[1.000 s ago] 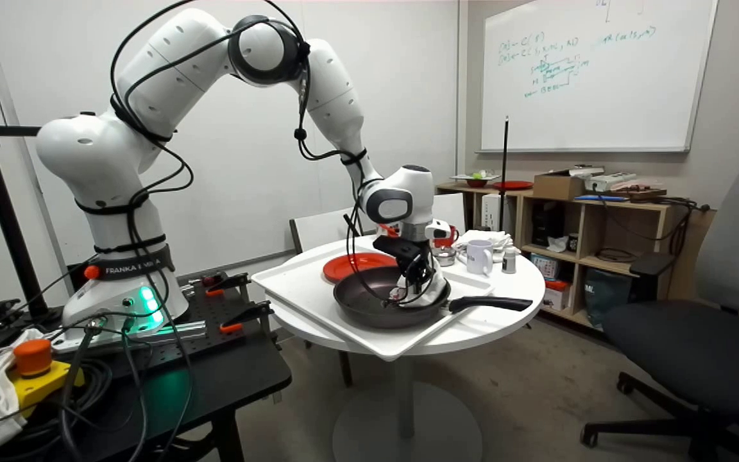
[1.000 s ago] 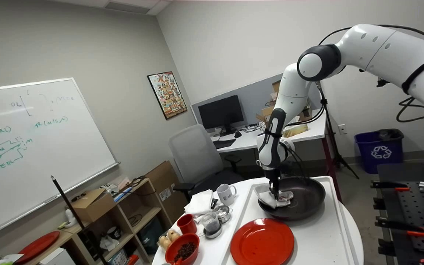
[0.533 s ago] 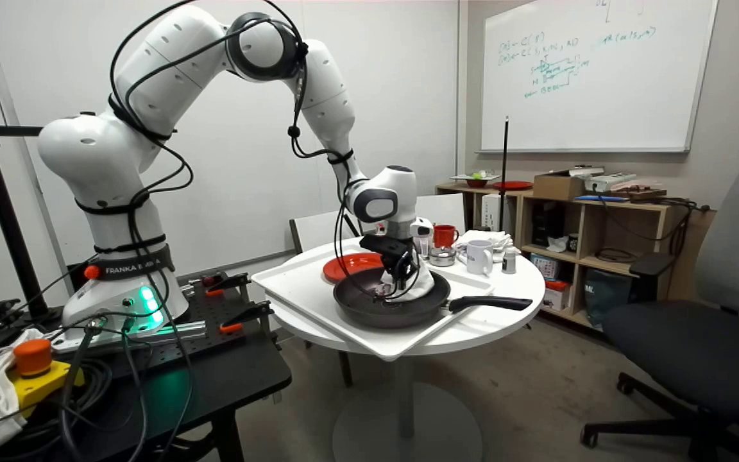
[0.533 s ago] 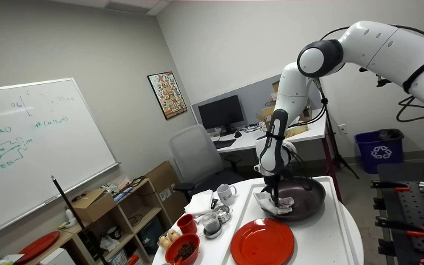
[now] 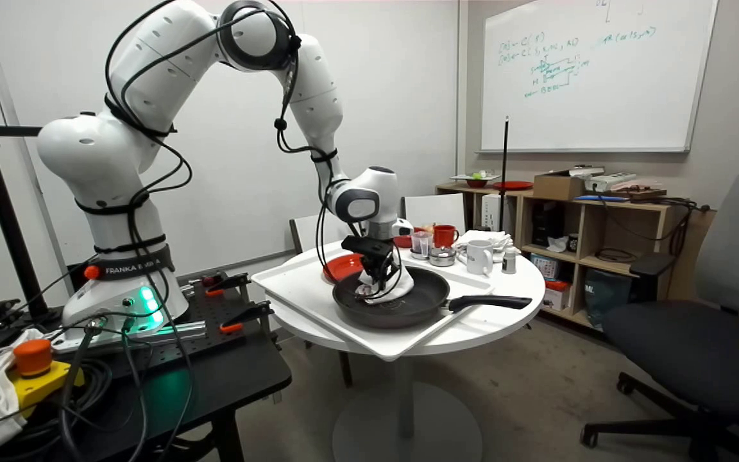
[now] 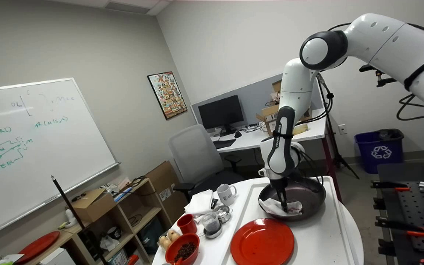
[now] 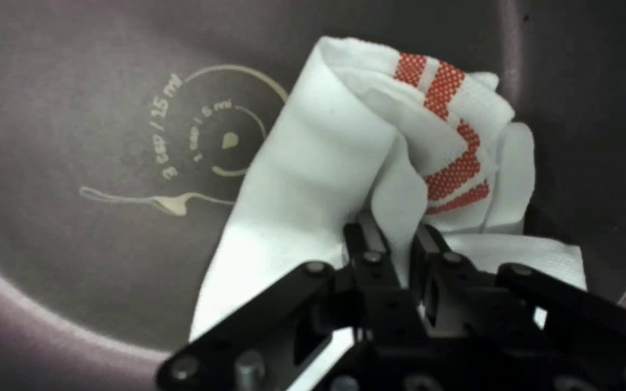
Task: Use the left towel to wipe the pan
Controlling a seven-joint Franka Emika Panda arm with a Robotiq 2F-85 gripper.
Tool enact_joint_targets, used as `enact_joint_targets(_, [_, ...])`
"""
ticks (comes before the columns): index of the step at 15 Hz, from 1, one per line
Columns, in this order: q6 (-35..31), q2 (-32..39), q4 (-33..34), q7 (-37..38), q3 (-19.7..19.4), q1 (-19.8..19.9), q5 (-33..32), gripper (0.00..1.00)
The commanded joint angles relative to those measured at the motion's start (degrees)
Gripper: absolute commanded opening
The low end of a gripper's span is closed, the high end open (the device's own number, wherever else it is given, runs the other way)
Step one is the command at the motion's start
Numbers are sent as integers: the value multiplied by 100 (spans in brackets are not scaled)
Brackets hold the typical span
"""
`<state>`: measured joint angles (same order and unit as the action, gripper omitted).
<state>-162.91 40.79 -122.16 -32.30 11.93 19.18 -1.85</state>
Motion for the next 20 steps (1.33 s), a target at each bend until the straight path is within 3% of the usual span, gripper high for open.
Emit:
enact_joint_targets(1, [-177,-210,-620,-295,102,225,-116,3])
enact_joint_targets(8, [-291,-434,-1191,-704,137,584,-60,3])
enact_joint_targets(20, [-536,-536,-1373,-650,-327,822,-28,3])
